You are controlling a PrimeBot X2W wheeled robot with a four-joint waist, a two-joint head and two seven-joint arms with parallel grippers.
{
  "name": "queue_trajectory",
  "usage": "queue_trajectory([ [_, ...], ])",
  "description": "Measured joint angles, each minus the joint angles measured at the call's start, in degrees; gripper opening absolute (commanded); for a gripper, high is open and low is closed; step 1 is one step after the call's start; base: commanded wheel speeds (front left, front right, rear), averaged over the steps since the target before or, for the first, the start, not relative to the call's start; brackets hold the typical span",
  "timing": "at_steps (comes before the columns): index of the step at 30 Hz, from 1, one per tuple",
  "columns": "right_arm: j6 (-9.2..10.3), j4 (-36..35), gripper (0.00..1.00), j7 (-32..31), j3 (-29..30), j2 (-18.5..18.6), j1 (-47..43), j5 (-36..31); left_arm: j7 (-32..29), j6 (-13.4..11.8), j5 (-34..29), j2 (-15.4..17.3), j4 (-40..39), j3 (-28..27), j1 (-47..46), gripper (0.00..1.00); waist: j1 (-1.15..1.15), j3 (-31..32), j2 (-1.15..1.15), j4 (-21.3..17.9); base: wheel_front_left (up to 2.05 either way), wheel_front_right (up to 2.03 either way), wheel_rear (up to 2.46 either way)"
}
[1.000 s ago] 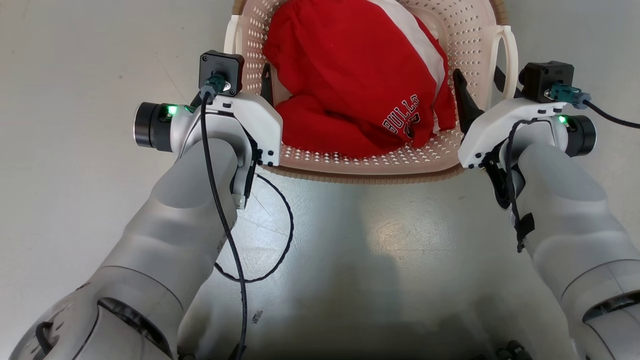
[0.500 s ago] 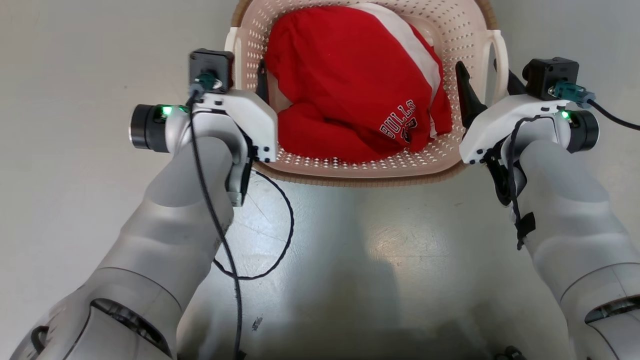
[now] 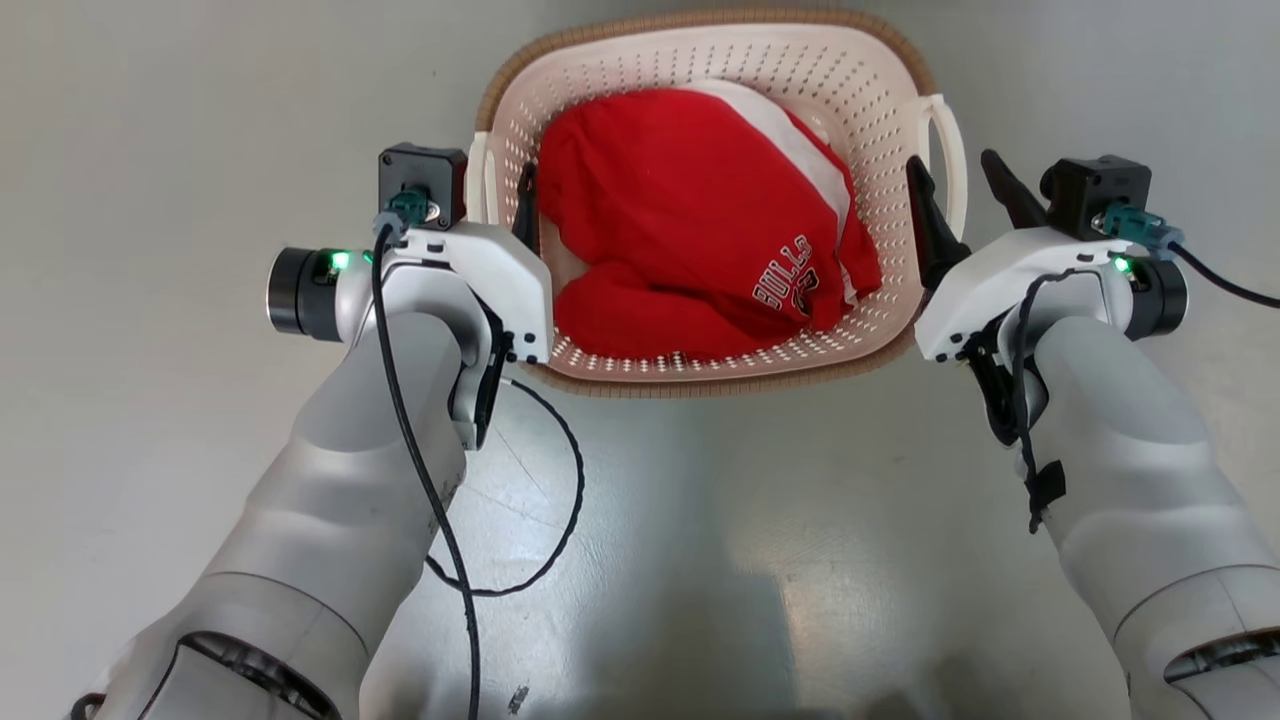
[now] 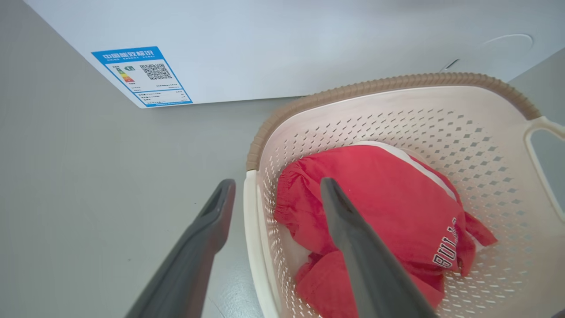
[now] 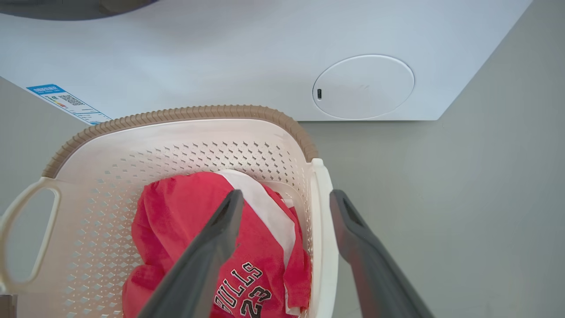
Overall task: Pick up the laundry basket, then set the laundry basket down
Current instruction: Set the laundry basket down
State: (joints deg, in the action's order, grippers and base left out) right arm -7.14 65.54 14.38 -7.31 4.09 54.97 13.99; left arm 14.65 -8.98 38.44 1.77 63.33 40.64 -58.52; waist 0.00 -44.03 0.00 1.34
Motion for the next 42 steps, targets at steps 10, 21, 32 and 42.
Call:
queue_trajectory([
  [10, 0.0, -1.29, 1.0, 0.0, -0.38, -0.02, -3.49, -0.02, 0.0, 0.56, -2.0, -0.05, -2.65, -4.95, 4.11, 1.0, 0.0, 4.45, 0.0, -0.17, 0.0, 0.0, 0.0],
  [21, 0.0, -9.49, 1.0, 0.0, -0.31, -0.13, -11.68, -2.0, 0.0, 2.36, -6.04, -0.03, -9.57, -11.79, 13.47, 1.0, 0.0, 13.73, 0.0, -0.56, 0.0, 0.0, 0.0],
  [32, 0.0, -17.51, 1.0, 0.0, 3.46, -0.38, -21.12, -5.23, -0.01, 4.05, -10.4, 0.04, -15.93, -18.44, 24.74, 1.0, 0.0, 25.27, 0.01, -0.79, 0.0, 0.0, 0.0],
  [42, 0.0, -21.67, 1.0, 0.0, 3.87, -0.64, -27.7, -5.84, -0.01, 5.55, -12.03, 0.14, -20.38, -22.76, 32.45, 1.0, 0.0, 34.67, 0.0, -0.62, 0.0, 0.0, 0.0],
])
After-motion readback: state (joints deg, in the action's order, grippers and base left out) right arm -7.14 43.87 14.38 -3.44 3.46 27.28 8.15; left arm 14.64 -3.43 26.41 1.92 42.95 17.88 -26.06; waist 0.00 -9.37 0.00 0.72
